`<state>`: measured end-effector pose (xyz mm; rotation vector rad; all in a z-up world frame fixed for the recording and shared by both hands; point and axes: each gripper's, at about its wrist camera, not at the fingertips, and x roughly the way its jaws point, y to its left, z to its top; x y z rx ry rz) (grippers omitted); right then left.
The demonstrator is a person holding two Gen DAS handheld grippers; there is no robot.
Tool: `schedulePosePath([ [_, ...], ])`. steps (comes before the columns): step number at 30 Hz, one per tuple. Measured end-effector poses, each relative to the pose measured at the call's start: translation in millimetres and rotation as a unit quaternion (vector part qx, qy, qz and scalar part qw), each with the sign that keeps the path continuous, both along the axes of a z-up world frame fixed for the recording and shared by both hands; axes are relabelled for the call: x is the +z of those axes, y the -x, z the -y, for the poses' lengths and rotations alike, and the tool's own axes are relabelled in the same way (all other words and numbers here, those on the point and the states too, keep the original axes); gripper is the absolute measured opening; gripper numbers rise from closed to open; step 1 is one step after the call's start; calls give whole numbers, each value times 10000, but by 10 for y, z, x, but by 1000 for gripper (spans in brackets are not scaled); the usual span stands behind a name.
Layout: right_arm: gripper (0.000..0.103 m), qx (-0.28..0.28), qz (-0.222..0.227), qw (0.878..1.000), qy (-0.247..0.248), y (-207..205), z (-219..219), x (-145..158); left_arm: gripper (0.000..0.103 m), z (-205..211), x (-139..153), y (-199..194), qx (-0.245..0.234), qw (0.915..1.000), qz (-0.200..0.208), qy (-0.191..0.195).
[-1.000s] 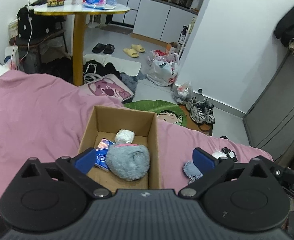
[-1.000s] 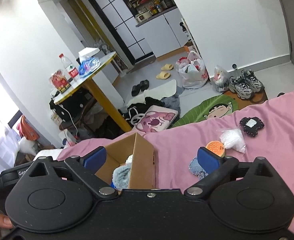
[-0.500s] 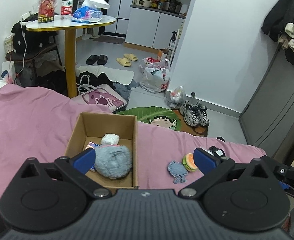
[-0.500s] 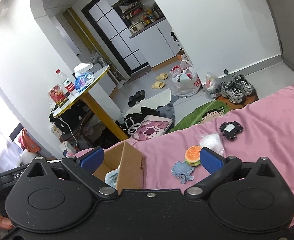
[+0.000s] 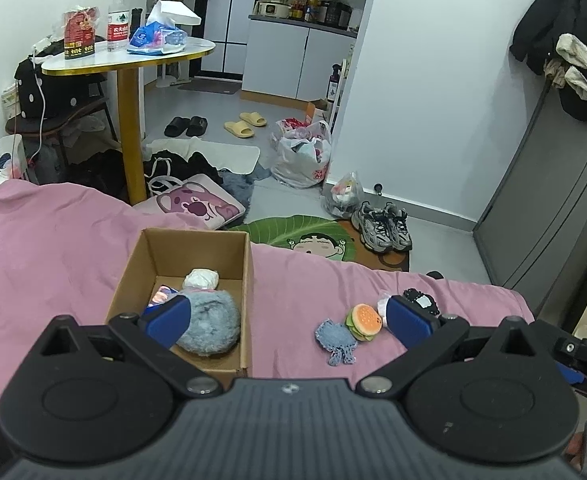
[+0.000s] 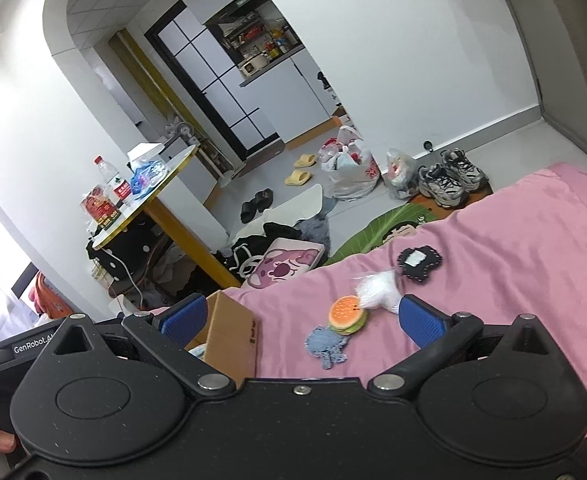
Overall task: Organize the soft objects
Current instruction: 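Withdraw both tools from the box toward the remaining items on the bed, then grasp the blue denim patch with the left tool while the right tool grasps the clear plastic bag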
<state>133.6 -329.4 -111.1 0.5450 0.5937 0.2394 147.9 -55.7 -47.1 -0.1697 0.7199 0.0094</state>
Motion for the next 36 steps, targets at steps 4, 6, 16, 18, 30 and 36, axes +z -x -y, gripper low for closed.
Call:
schedulePosePath([
  [4, 103, -11, -29, 10000, 61, 17, 59, -31, 103, 60, -20, -16, -45, 10000, -34, -39],
  [6, 103, -6, -44, 10000, 55, 15, 88, -43, 103, 96, -31, -14, -57, 9999, -37, -91],
  [16, 103, -11, -188, 9998, -35, -61, 165, -124, 103, 237, -155, -78, -128, 9995, -261, -148],
  [18, 103, -30, -235, 9997, -79, -86, 181, -152, 103, 260, -183, -95, -132, 9994, -289, -163],
  [30, 103, -244, -501, 9983, -188, -294, 254, -372, 103, 371, -344, -269, -58, 9984, -486, -276],
  [36, 103, -206, -590, 9976, -287, -395, 287, -466, 103, 470, -407, -370, -64, 9982, -476, -348],
])
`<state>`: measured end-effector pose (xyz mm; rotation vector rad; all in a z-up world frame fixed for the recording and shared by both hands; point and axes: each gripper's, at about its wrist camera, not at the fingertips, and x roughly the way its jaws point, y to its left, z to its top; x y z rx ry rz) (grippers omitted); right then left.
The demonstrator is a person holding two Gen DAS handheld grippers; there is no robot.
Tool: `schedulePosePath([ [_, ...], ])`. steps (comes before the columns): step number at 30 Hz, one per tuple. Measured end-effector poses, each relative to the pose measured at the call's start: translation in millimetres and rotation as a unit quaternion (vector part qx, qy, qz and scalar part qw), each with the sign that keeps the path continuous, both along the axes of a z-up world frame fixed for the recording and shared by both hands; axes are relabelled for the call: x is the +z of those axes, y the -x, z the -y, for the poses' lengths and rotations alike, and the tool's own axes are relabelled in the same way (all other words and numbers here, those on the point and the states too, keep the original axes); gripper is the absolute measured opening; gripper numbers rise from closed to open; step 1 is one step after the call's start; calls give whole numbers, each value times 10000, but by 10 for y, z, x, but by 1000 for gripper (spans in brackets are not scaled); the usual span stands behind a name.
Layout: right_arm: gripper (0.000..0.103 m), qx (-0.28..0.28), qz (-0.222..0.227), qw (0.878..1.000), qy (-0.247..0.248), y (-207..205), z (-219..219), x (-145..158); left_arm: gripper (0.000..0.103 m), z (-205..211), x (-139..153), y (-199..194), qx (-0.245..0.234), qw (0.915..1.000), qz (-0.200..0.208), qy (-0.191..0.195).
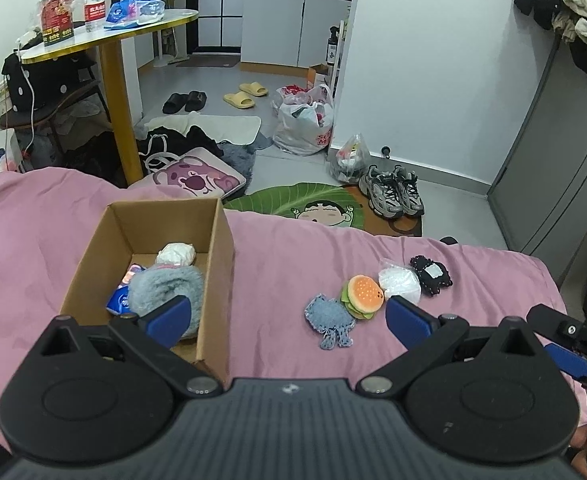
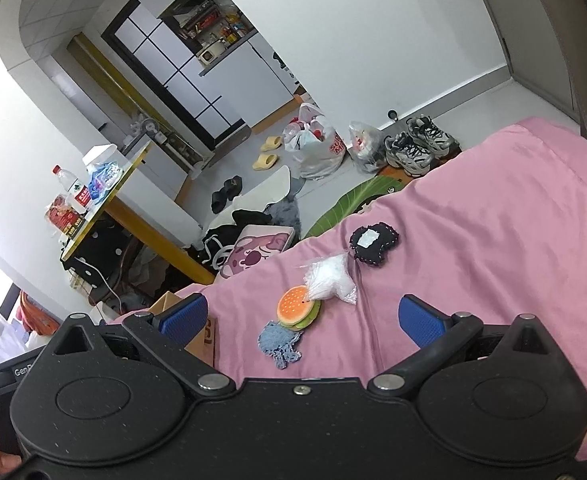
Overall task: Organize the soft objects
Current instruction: 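Grasp the blue denim patch with the left tool while the right tool grasps the clear plastic bag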
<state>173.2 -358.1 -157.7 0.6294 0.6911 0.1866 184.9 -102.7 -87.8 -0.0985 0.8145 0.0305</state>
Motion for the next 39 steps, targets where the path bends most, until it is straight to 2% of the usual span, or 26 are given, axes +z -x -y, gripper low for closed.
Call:
schedulePosePath([
  [3, 102, 45, -116, 9998, -162, -85, 33, -79, 103, 62, -46, -69, -53, 10000, 4, -18],
  [7, 94, 74, -267, 9988, -408, -205, 83, -192, 100, 141, -145, -171, -100, 9999, -33, -11],
  [13, 90, 204, -469, 9976, -466, -391, 60, -336, 99, 291, -302, -310, -245, 9997, -41, -49],
  [18, 88, 271, -615, 9962, -547, -536, 57, -473, 85, 347, -476, -455, -245, 9995, -199, 3],
  [23, 78, 360, -802, 9945, -569, -682, 20, -617, 71, 388, -675, -611, -231, 9990, -387, 4],
  [28, 77, 496, -776, 9945, -499, -801, -51, -697, 66, 406, -938, -790, -165, 9979, -625, -12],
  [31, 77, 493, -824, 9941, -498, -888, -64, -755, 56, 418, -1113, -902, -95, 9964, -834, -67],
  [39, 77, 563, -802, 9940, -484, -1070, -90, -875, 53, 405, -1414, -1141, -14, 9936, -1126, -85],
])
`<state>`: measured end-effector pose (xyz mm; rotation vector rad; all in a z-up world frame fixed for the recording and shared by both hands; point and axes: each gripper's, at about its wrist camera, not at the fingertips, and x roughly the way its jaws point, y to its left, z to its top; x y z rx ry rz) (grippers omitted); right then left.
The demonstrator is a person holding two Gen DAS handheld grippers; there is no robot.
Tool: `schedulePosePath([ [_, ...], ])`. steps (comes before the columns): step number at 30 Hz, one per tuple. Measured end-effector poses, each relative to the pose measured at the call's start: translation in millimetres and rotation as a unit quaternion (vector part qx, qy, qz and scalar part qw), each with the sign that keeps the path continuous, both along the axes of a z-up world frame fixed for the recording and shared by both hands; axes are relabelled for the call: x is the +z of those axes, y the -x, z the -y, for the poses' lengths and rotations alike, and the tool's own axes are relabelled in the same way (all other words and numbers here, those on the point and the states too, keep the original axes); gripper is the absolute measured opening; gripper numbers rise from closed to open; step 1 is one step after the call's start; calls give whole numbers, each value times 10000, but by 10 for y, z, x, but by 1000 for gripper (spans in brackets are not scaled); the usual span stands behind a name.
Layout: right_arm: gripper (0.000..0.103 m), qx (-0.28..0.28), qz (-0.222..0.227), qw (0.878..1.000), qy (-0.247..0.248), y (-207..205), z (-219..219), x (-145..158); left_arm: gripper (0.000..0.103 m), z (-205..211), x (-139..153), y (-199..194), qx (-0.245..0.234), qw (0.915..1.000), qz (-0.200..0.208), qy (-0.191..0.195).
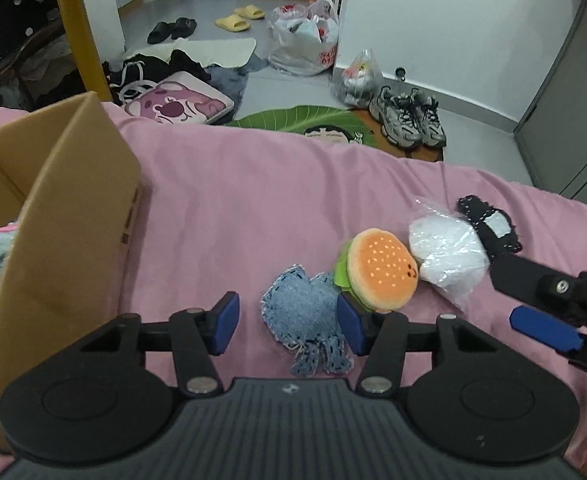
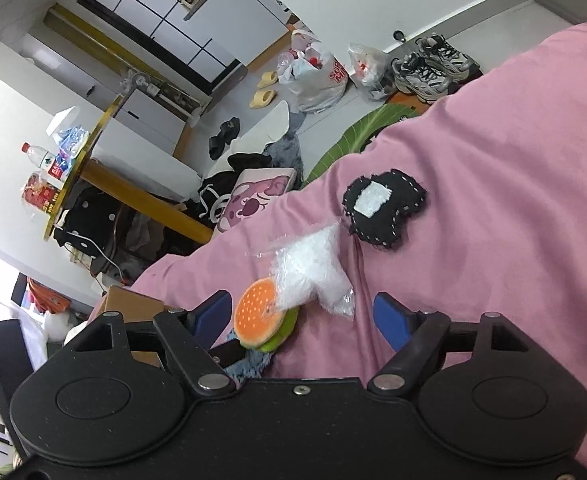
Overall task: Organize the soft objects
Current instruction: 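Grasp the blue denim patch with the left tool while the right tool grasps the clear plastic bag, then carry the denim patch in the left tool and plastic bag in the right tool over the box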
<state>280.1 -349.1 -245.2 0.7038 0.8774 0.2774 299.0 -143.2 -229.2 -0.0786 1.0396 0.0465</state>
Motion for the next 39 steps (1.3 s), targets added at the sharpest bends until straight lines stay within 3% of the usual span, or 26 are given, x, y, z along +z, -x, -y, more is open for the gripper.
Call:
schedulePosePath([
  [15, 77, 198, 124, 9996, 185, -224, -171, -98, 54, 2, -223, -136, 8, 9996, -200, 199],
  [16, 74, 200, 85, 9995, 227, -242, -184, -117, 54, 2, -226, -143, 16, 9996, -208, 214],
  [17, 63, 195, 55, 9994, 268, -245, -189, -136, 52, 5, -224, -146, 27, 9995, -219, 231],
  [18, 56, 171, 14, 9993, 324, -231, -192, -156, 43, 18, -216, -149, 17, 9994, -230, 251],
  [21, 44, 112, 0, 9993, 350, -172, -193, -147, 28, 60, -132, -126, -8, 9992, -253, 297],
  [26, 40, 96, 26, 9983, 567, 16, -196, 6, 15, 97, 103, 48, 34, 9998, -43, 180],
  [31, 38, -62, -134, 9974, 709, 206, -166, 132, 14, 26, 271, 248, -71, 9995, 180, 239],
  [39, 38, -158, 195, 9959, 870, 570, -262, 508, 14, -187, 567, 553, -113, 9973, 545, 486],
])
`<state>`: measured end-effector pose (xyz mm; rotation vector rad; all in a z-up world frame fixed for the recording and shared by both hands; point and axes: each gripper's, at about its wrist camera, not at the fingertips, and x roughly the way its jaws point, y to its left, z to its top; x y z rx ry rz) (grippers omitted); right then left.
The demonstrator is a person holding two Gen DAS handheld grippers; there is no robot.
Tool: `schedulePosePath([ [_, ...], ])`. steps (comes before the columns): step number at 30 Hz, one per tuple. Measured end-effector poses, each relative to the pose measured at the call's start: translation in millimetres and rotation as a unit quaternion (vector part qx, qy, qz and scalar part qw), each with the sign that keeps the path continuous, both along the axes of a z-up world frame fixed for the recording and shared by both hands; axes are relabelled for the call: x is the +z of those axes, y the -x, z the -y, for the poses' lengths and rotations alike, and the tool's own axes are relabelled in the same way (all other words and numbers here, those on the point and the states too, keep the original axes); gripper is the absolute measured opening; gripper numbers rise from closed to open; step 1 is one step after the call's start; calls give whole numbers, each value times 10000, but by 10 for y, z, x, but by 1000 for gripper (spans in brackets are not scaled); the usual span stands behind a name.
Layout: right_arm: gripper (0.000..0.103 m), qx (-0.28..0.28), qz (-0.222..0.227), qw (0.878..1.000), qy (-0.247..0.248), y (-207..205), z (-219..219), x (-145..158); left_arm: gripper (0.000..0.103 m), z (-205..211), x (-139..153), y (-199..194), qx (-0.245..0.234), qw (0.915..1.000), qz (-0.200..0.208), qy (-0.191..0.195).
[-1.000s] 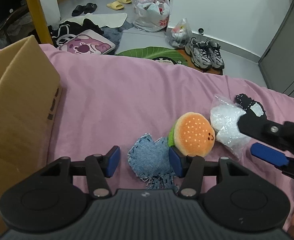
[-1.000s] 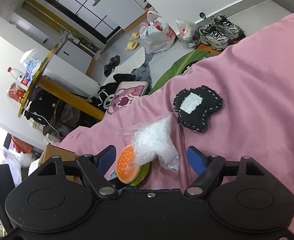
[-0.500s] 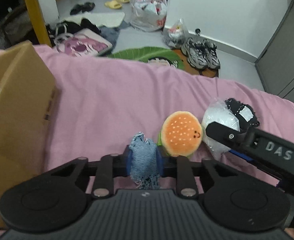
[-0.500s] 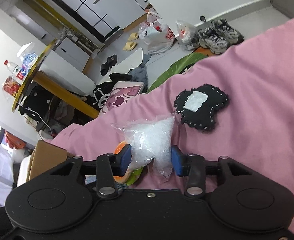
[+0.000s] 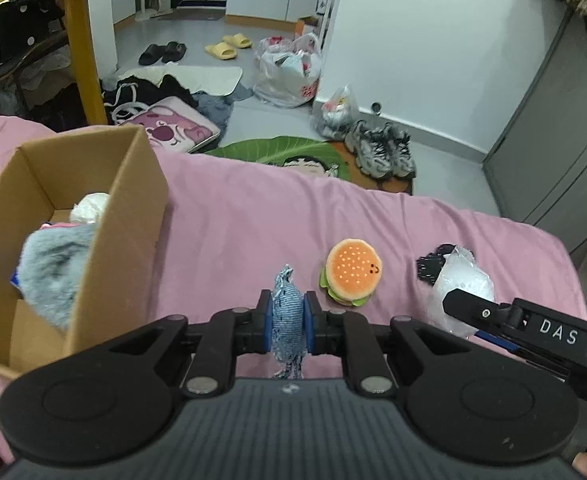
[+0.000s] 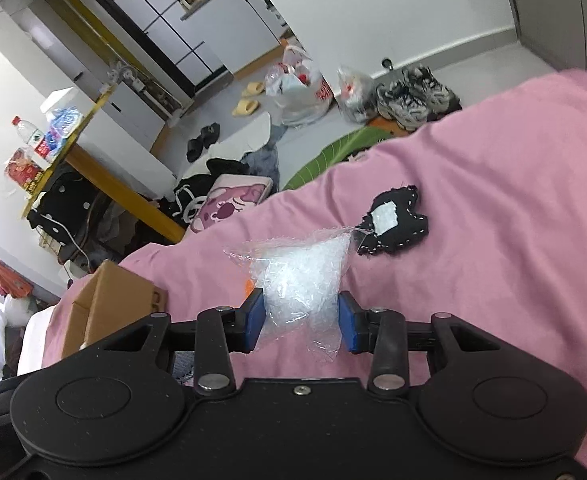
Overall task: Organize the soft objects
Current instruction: 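Carry the denim patch in the left tool and plastic bag in the right tool over the box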
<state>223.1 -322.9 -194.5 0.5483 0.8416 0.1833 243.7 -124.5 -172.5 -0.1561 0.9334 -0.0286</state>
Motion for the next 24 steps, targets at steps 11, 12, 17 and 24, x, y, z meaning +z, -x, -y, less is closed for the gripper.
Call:
schedulePosePath([
  [11, 38, -290, 251, 9992, -86, 391, -176, 238, 14, -300, 396, 402, -95, 9987, 455, 191],
  [12, 38, -311, 278, 9991, -60, 406, -189, 262, 14, -327, 431, 430, -109, 9985, 494, 206],
  [17, 38, -358, 416, 9985, 71, 517, -267, 387, 14, -445, 557, 554, -153, 9975, 631, 279],
  [24, 38, -344, 596, 9975, 127, 657, -363, 556, 14, -622, 723, 728, -152, 9955, 843, 413],
])
